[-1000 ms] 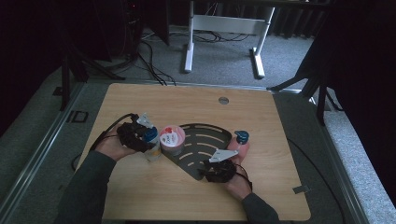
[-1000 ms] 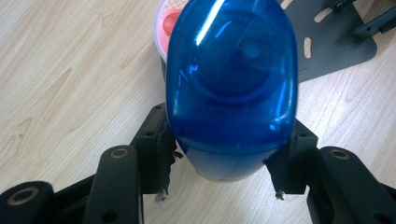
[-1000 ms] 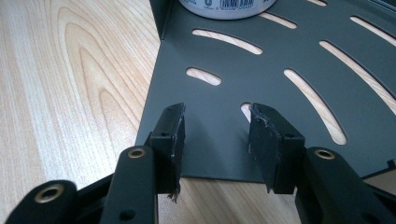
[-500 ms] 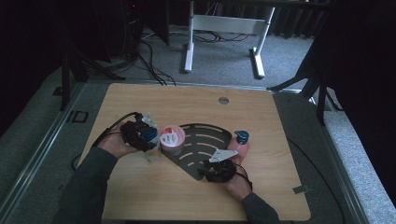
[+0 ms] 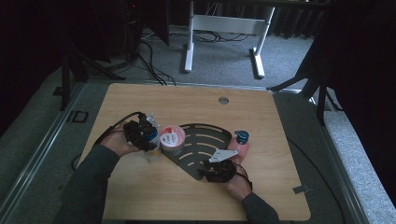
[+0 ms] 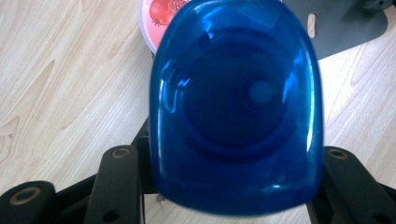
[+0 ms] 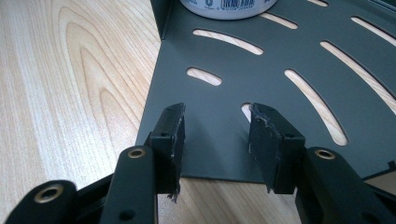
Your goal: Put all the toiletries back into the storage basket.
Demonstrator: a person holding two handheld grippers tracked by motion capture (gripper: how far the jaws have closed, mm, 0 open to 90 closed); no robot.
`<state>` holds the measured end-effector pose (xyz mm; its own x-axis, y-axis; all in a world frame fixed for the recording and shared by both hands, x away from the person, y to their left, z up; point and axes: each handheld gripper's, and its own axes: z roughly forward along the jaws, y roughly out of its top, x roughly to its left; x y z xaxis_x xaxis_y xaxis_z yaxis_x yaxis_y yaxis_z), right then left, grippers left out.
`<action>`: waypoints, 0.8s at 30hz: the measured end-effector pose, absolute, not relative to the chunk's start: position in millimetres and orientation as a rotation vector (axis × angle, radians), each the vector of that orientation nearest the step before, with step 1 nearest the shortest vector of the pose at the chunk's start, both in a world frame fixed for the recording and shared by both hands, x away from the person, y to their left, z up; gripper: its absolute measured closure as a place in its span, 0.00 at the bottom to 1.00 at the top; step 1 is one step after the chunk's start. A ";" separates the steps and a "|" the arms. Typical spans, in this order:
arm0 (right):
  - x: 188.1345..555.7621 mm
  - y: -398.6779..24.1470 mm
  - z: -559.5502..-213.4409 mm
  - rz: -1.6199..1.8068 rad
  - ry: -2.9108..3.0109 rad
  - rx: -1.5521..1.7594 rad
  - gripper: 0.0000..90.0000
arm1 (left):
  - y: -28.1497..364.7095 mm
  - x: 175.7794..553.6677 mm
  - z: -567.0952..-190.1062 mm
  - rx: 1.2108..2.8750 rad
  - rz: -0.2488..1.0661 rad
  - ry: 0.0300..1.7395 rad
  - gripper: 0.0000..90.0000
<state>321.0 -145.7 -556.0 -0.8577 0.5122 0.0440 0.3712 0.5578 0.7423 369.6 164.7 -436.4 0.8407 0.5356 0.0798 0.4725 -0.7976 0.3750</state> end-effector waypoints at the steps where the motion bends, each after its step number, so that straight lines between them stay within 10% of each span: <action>1: 321.0 -145.7 -556.0 1.182 2.613 0.748 0.61 | 164.1 369.8 -436.3 2.683 0.257 0.757 0.54; 24: 320.8 -145.7 -556.1 1.184 2.613 0.752 0.61 | 157.4 377.1 -439.3 2.745 0.201 0.737 0.57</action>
<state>320.8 -145.7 -556.1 -0.8571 0.5131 0.0467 0.3735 0.5562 0.7424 377.1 157.4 -439.3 0.8592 0.5082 0.0587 0.4675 -0.8266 0.3134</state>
